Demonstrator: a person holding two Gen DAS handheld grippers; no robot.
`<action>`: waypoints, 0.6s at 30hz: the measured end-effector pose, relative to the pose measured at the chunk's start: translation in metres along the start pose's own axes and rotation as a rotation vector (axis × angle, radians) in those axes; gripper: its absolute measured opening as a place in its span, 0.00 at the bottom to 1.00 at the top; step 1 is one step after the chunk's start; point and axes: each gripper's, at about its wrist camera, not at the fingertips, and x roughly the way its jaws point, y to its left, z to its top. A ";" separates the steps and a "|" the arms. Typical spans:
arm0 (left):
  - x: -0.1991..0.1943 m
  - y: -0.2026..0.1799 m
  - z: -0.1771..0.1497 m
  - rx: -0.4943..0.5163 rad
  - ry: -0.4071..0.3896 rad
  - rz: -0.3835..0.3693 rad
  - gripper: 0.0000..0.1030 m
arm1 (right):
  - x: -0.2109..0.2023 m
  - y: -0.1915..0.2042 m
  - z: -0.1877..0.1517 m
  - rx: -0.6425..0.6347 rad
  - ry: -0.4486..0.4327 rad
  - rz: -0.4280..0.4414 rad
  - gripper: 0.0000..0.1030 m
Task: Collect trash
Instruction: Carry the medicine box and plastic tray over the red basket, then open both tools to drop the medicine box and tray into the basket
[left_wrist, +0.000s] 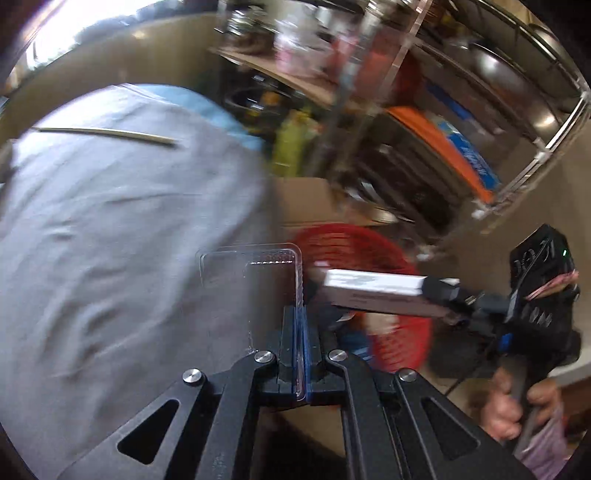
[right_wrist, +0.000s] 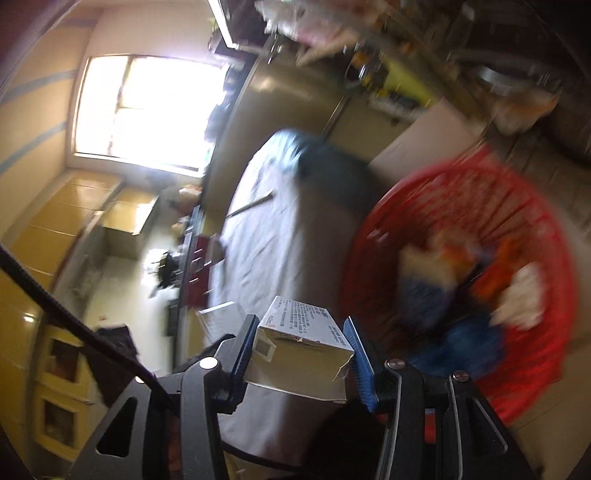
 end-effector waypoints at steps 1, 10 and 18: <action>0.009 -0.006 0.005 0.003 0.022 -0.043 0.15 | -0.006 -0.002 0.002 -0.018 -0.014 -0.032 0.49; 0.006 -0.008 0.008 0.012 0.029 -0.099 0.55 | -0.035 -0.020 0.010 -0.007 -0.097 -0.117 0.69; -0.105 0.046 -0.051 -0.023 -0.229 0.447 0.61 | -0.017 0.090 -0.015 -0.344 -0.147 -0.066 0.69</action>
